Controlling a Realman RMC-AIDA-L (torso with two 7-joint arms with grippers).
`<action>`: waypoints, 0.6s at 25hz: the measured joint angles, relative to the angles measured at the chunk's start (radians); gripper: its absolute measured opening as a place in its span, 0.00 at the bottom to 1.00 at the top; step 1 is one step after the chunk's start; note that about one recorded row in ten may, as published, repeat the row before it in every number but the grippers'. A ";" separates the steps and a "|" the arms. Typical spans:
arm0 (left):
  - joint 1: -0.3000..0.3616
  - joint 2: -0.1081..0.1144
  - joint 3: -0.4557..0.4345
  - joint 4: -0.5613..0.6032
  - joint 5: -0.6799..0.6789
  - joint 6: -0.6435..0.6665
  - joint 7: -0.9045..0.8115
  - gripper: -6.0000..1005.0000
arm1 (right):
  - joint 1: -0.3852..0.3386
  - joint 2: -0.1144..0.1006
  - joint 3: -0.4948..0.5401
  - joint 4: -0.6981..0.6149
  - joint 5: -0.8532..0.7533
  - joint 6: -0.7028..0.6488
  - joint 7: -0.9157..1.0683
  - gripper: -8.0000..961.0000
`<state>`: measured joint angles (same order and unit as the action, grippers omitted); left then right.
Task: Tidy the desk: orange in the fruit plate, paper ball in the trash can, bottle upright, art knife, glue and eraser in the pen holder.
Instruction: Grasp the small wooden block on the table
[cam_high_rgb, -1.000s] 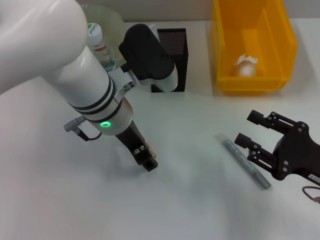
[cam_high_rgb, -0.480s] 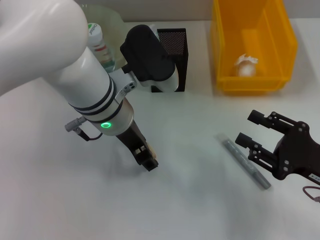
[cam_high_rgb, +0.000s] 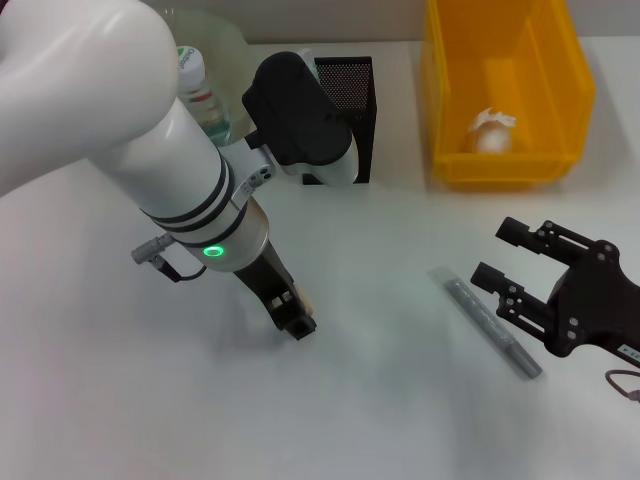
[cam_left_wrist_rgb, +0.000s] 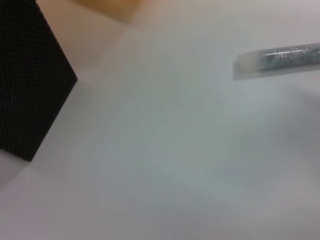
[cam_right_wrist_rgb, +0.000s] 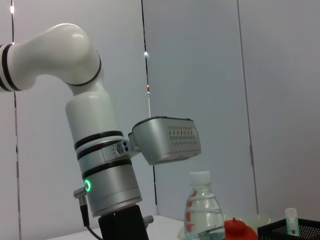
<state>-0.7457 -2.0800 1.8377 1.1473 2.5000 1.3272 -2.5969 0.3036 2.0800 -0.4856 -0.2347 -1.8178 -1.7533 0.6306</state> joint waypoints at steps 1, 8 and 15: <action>0.000 0.000 0.000 0.000 0.000 0.000 0.000 0.61 | 0.000 0.000 0.000 0.000 0.000 0.000 0.000 0.58; -0.001 0.000 0.000 -0.002 0.004 -0.008 0.003 0.60 | 0.003 0.000 0.001 -0.005 0.000 0.000 0.011 0.58; -0.004 0.000 0.001 -0.017 0.003 -0.013 0.014 0.59 | 0.007 0.000 0.001 -0.006 0.000 0.000 0.014 0.58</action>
<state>-0.7500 -2.0800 1.8391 1.1306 2.5033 1.3137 -2.5828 0.3102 2.0800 -0.4847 -0.2408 -1.8178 -1.7533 0.6447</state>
